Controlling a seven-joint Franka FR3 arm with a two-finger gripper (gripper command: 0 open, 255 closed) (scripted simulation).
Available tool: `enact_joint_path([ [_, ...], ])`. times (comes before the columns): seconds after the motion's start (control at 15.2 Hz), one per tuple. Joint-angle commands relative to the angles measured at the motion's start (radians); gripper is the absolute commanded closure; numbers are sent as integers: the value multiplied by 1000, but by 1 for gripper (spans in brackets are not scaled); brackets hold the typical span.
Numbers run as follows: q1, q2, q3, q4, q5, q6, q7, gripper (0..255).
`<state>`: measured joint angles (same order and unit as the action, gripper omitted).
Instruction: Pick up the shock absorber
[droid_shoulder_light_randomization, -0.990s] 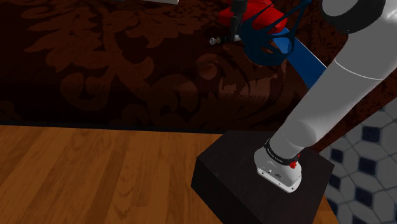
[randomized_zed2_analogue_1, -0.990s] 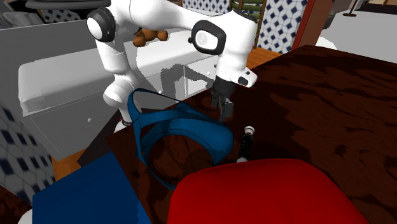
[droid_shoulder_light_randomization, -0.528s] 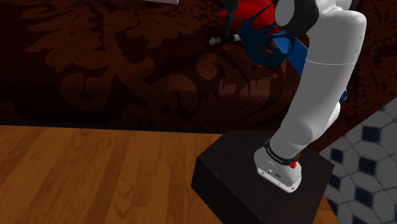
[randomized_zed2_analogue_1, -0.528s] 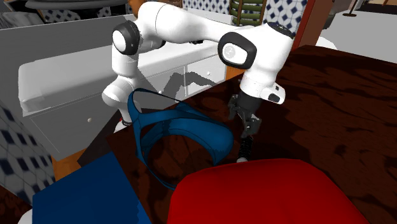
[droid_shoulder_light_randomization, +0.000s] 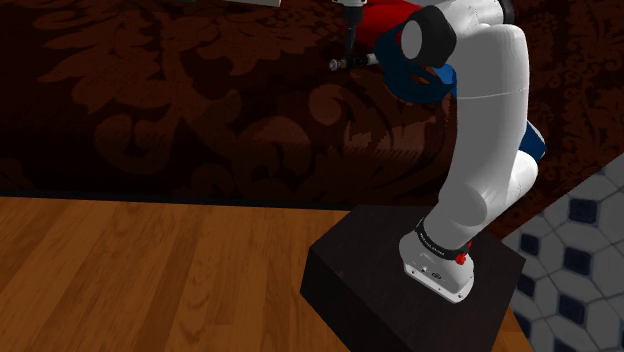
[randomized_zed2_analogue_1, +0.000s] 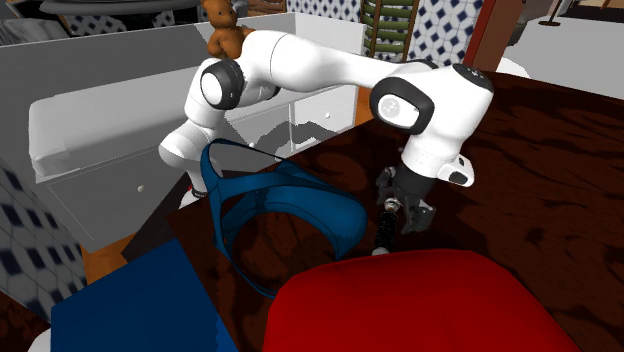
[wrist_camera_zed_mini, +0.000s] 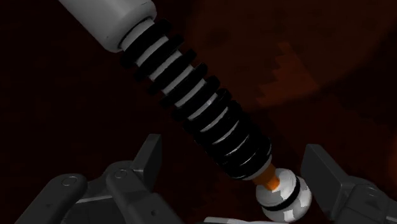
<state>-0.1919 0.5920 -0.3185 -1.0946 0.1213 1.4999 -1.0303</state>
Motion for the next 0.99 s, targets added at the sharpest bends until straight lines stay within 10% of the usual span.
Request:
enact_joint_path([
  [0.0,5,-6,0,-38,-1,32,0,0],
  [0.26,8,-9,0,-64,-2,54,0,0],
  [0.33,8,-9,0,-64,-2,55,0,255],
  [0.92,8,-9,0,-63,-2,54,0,255],
])
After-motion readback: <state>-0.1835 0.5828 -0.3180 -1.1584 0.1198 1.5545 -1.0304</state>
